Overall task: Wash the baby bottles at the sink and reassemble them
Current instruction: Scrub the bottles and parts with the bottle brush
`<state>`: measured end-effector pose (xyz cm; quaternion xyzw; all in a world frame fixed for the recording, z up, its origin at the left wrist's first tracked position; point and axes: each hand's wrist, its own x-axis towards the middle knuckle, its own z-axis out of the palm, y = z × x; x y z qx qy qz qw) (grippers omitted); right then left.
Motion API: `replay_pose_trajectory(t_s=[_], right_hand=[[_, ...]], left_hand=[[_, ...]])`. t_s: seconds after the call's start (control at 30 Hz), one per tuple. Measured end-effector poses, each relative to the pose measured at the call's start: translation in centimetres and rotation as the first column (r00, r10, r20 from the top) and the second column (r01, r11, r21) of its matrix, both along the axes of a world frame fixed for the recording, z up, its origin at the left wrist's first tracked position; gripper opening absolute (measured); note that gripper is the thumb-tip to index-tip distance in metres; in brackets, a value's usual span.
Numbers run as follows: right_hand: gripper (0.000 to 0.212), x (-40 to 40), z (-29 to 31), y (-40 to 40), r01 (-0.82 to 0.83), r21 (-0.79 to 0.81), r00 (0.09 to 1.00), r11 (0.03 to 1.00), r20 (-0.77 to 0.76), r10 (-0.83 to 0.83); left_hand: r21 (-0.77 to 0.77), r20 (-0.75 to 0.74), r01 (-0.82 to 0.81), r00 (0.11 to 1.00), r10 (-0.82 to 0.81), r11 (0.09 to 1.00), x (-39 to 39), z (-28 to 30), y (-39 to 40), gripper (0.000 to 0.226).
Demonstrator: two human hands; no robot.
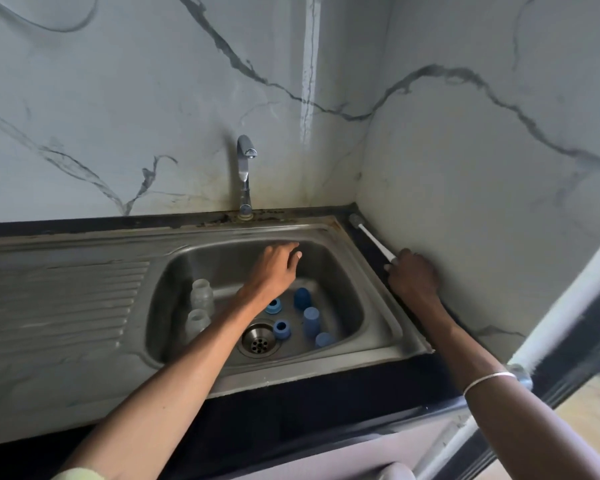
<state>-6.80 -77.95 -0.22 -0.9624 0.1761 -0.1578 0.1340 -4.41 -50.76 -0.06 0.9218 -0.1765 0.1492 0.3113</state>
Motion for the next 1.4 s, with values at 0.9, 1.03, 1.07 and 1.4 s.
replay_pose_trajectory(t_s=[0.9, 1.03, 1.07, 1.4], right_hand=[[0.025, 2.8, 0.4, 9.5, -0.326, 0.008, 0.932, 0.945, 0.171, 0.32], [0.024, 3.5, 0.1, 12.0, -0.392, 0.069, 0.908, 0.917, 0.192, 0.373], [0.023, 3.8, 0.2, 12.6, -0.408, 0.086, 0.903, 0.909, 0.184, 0.388], [0.025, 5.5, 0.5, 12.9, -0.406, 0.008, 0.905, 0.914, 0.142, 0.401]], left_hand=[[-0.018, -0.232, -0.407, 0.89, 0.392, 0.913, 3.1, -4.4, 16.7, 0.035], [0.119, -0.335, -0.403, 0.844, 0.418, 0.908, 4.0, -6.0, 17.4, 0.025], [0.152, -0.363, -0.402, 0.827, 0.43, 0.903, 4.2, -6.3, 17.4, 0.028], [0.254, -0.539, -0.354, 0.721, 0.435, 0.9, 7.1, -8.2, 17.7, 0.061]])
